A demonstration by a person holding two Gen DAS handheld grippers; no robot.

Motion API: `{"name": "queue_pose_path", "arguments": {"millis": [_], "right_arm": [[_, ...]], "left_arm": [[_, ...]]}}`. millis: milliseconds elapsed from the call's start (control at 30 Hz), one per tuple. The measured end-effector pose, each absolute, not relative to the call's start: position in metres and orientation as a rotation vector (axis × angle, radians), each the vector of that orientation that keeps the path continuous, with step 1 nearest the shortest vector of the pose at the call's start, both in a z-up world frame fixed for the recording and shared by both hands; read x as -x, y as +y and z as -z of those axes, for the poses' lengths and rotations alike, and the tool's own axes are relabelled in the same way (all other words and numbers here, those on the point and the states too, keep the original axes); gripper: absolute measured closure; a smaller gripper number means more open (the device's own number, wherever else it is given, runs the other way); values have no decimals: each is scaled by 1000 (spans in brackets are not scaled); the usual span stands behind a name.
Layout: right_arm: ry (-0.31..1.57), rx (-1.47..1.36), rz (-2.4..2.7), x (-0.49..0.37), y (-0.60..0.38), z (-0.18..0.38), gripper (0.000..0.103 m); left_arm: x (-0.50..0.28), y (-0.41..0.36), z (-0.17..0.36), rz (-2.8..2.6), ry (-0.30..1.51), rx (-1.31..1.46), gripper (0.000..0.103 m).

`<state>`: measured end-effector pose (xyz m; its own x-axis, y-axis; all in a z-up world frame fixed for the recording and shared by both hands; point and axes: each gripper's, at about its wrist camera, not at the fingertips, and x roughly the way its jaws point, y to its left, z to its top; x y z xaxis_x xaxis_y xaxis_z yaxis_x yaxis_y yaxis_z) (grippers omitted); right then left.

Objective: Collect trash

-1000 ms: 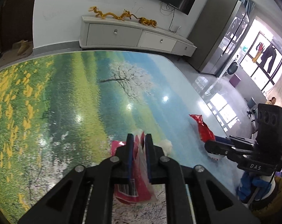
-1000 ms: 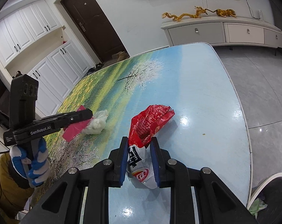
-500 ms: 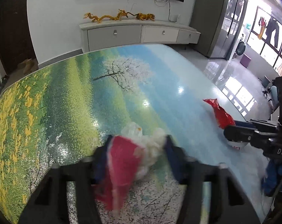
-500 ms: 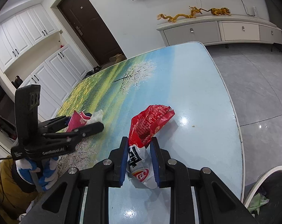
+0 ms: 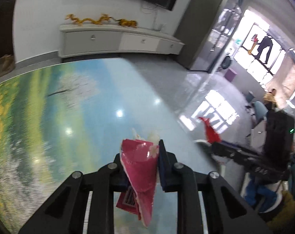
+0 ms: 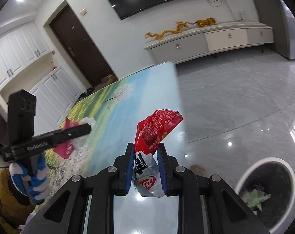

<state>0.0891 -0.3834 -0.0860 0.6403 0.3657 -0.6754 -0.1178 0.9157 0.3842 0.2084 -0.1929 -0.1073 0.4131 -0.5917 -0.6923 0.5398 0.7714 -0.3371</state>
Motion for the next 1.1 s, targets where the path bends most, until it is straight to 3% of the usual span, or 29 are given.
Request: {"name": "queue_pose_path", "arguments": {"millis": [200,433,467,533,567,600,867,1100], "right_arm": [[868,-362,-81,-39,-464,101,79],[967,-458,102,-8,-543,152,78],[975,-467,114,-7,-548,158,76],[992,-475,148,-5,-559,167,50],[994,-475,165,-3,-564,171,46],[996,-478,172,-2,-567,173,45],[983,-497,230,20,-577,170,45],[877,-369,215,24,-540,118,38]], "left_arm": [[-189,-302,94,915,933,62,82],[-165,-428,119,1050,1032,24,78],[-161,-446,126,1062,1055,14,75],[-156,-469,137,1066,1084,-16,64],[-155,-481,142,1061,1098,-31,53],[-155,-487,145,1057,1107,-36,50],[-153,-473,140,1006,1086,-66,48],[-137,-406,99,859,912,-150,48]]}}
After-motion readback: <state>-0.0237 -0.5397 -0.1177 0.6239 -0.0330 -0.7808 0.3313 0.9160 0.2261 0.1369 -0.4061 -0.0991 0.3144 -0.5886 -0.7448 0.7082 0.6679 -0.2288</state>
